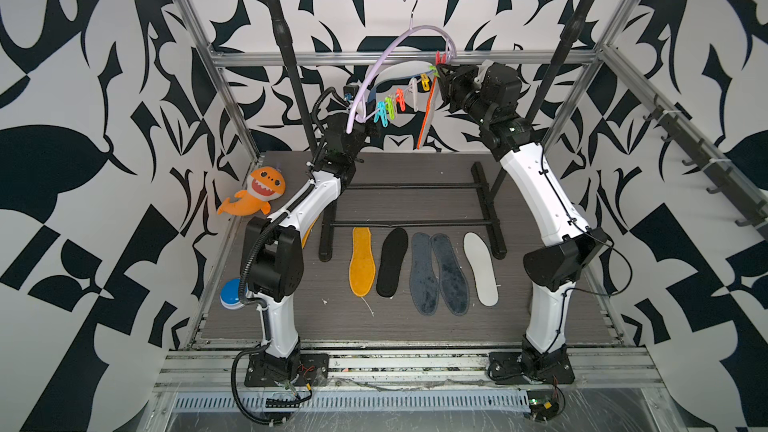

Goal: Take the shoe insoles off the hanger
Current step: Remove the insole from the hanger.

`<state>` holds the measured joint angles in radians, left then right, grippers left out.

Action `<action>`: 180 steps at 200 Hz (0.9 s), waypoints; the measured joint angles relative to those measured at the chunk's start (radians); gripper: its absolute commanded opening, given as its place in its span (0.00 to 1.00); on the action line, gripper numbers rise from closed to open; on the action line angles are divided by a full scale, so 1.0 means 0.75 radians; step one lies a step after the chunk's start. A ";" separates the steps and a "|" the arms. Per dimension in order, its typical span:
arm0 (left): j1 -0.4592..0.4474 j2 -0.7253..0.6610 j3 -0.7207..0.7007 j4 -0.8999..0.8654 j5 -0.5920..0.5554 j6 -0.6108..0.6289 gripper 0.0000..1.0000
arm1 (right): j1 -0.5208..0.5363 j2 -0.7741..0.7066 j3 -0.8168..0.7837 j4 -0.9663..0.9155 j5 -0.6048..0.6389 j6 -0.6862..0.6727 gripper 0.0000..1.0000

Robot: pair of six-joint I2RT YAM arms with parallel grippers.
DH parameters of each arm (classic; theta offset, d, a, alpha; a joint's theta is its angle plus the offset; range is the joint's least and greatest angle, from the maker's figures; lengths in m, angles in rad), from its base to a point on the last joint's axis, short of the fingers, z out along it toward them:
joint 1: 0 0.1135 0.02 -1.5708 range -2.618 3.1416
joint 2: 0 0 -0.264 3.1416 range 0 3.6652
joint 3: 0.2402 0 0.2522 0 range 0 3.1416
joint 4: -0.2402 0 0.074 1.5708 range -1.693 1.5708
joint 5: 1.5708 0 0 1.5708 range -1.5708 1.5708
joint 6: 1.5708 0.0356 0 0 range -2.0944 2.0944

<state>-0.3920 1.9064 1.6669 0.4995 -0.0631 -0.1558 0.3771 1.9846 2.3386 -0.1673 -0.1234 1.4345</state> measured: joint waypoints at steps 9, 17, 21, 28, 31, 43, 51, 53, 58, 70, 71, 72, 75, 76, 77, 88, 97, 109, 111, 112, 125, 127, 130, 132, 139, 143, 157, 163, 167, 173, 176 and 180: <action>0.000 -0.001 -0.005 0.002 -0.001 0.000 0.00 | 0.000 0.000 0.000 0.000 0.000 0.001 0.19; 0.000 -0.001 -0.010 0.003 -0.001 0.000 0.00 | -0.001 0.000 0.001 -0.001 0.000 0.001 0.18; 0.000 -0.001 -0.012 0.003 -0.001 0.000 0.00 | -0.001 0.001 0.002 -0.001 0.000 0.001 0.18; 0.000 -0.001 -0.013 0.004 -0.001 0.001 0.00 | -0.001 0.001 0.004 -0.001 0.000 0.001 0.18; 0.000 -0.001 -0.015 0.005 -0.001 0.001 0.00 | -0.001 0.001 0.005 -0.001 0.000 0.001 0.18; 0.000 -0.002 -0.020 0.008 -0.002 0.000 0.00 | -0.001 0.001 0.006 -0.001 0.001 0.001 0.18; 0.000 -0.004 -0.027 0.011 -0.004 0.000 0.00 | -0.001 0.001 0.007 -0.001 0.001 0.001 0.18; 0.000 -0.005 -0.030 0.012 -0.005 0.000 0.00 | -0.001 0.002 0.007 -0.001 0.001 0.001 0.18; 0.000 -0.005 -0.034 0.012 -0.006 0.000 0.00 | -0.001 0.003 0.009 -0.001 0.001 0.002 0.18; 0.000 -0.010 -0.053 0.022 -0.013 -0.001 0.00 | -0.001 0.009 0.018 -0.002 0.000 0.002 0.18; 0.000 -0.010 -0.055 0.022 -0.014 -0.001 0.00 | -0.001 0.009 0.018 -0.002 0.000 0.002 0.18; 0.000 -0.011 -0.056 0.022 -0.014 -0.001 0.00 | -0.001 0.009 0.019 -0.002 0.001 0.001 0.18; 0.000 -0.012 -0.063 0.024 -0.016 -0.001 0.00 | -0.001 0.011 0.020 -0.002 0.001 0.002 0.18; 0.000 -0.013 -0.067 0.025 -0.017 -0.001 0.00 | -0.001 0.011 0.020 -0.002 0.001 0.002 0.18; 0.000 -0.013 -0.068 0.026 -0.018 -0.001 0.00 | -0.001 0.011 0.020 -0.002 0.001 0.002 0.17; 0.000 -0.021 -0.096 0.035 -0.028 -0.001 0.00 | 0.000 0.014 0.020 -0.002 0.001 0.002 0.18; 0.001 -0.026 -0.119 0.041 -0.036 -0.003 0.00 | 0.001 0.016 0.021 -0.002 0.000 0.003 0.18; 0.001 -0.032 -0.144 0.051 -0.043 -0.005 0.00 | 0.005 0.018 0.021 -0.002 0.001 0.005 0.18; 0.001 -0.033 -0.149 0.051 -0.043 -0.006 0.00 | 0.005 0.018 0.021 -0.002 0.001 0.004 0.18; 0.001 -0.033 -0.150 0.052 -0.044 -0.006 0.00 | 0.005 0.018 0.021 -0.002 0.001 0.005 0.18; 0.002 -0.037 -0.173 0.060 -0.050 -0.007 0.00 | 0.009 0.021 0.022 -0.002 0.001 0.005 0.18; 0.003 -0.037 -0.177 0.062 -0.051 -0.008 0.00 | 0.010 0.021 0.022 -0.002 0.001 0.005 0.18; 0.003 -0.038 -0.181 0.063 -0.052 -0.009 0.00 | 0.011 0.023 0.022 -0.002 0.001 0.005 0.18; 0.003 -0.038 -0.183 0.065 -0.053 -0.009 0.00 | 0.012 0.023 0.022 -0.001 0.002 0.005 0.19; 0.004 -0.039 -0.191 0.068 -0.057 -0.011 0.00 | 0.014 0.025 0.022 -0.001 0.002 0.005 0.20; 0.005 -0.040 -0.195 0.070 -0.058 -0.012 0.00 | 0.016 0.026 0.022 -0.001 0.002 0.005 0.20; 0.008 -0.046 -0.207 0.077 -0.061 -0.012 0.00 | 0.021 0.031 0.022 -0.002 0.005 0.005 0.24; 0.008 -0.049 -0.208 0.077 -0.061 -0.012 0.00 | 0.023 0.033 0.022 -0.002 0.006 0.005 0.25; 0.008 -0.051 -0.209 0.078 -0.061 -0.012 0.00 | 0.024 0.034 0.022 -0.002 0.006 0.005 0.25; 0.008 -0.054 -0.210 0.078 -0.061 -0.012 0.00 | 0.026 0.035 0.022 -0.002 0.006 0.006 0.27; 0.008 -0.057 -0.211 0.080 -0.061 -0.012 0.00 | 0.027 0.035 0.022 -0.002 0.006 0.006 0.28; 0.009 -0.062 -0.214 0.082 -0.061 -0.012 0.00 | 0.028 0.036 0.022 -0.003 0.006 0.005 0.29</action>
<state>-0.3855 1.8603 1.5066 0.5610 -0.1089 -0.1650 0.3985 2.0113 2.3554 -0.1696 -0.1188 1.4384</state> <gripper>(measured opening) 0.053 0.265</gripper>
